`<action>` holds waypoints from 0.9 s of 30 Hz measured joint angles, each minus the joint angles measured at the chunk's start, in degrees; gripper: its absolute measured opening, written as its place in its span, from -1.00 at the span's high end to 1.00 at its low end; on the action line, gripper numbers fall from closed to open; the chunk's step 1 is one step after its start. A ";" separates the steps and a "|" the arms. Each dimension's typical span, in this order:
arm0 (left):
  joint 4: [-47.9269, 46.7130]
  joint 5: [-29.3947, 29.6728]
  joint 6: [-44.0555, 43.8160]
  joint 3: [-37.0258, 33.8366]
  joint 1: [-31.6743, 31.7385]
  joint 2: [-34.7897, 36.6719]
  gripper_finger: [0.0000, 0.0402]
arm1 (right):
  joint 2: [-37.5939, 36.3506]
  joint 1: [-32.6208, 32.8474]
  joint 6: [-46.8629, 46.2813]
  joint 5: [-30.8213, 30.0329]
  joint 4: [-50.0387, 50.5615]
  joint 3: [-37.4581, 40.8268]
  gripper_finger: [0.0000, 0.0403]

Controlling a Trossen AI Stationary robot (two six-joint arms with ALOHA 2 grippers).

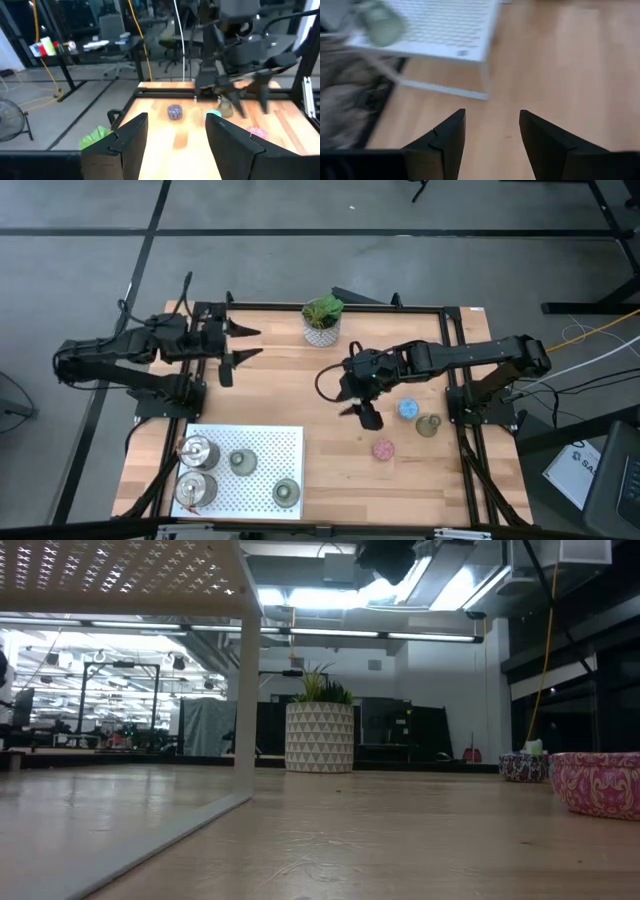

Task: Pick & Place candle stick holders
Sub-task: Put the top transparent candle holder on the shelf

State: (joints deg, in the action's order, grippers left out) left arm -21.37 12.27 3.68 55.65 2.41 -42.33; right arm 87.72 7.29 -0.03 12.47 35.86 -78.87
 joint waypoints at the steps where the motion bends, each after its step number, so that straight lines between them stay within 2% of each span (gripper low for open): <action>1: 1.26 0.09 0.00 -1.66 0.50 1.22 0.04 | 0.00 0.47 1.12 2.28 0.15 0.01 0.07; 3: 4.13 1.22 -0.36 -5.63 1.62 3.70 0.06 | 0.00 2.55 2.81 4.12 -1.00 0.69 0.10; 6: 8.59 3.60 -1.90 -12.68 3.70 7.94 0.12 | 0.00 7.32 4.39 2.31 -2.03 1.42 0.24; 12: 18.17 4.27 -4.63 -25.24 7.54 17.06 0.30 | 0.00 15.71 5.71 -3.63 -4.87 1.42 0.73; 15: 19.28 4.97 -4.61 -29.04 8.35 20.95 0.40 | 0.08 17.97 6.64 -3.17 -5.63 1.40 0.92; 22: 18.90 9.11 -5.01 -32.61 8.73 26.65 0.52 | 3.24 18.65 7.75 1.35 -11.71 1.40 0.99; 27: 18.46 8.83 -5.01 -32.78 8.73 27.24 0.51 | 7.91 18.69 10.96 3.47 -17.33 1.40 0.99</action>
State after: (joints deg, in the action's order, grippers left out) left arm -2.90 21.11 -1.32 22.87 11.14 -15.09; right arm 95.63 25.98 10.92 15.94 18.53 -77.47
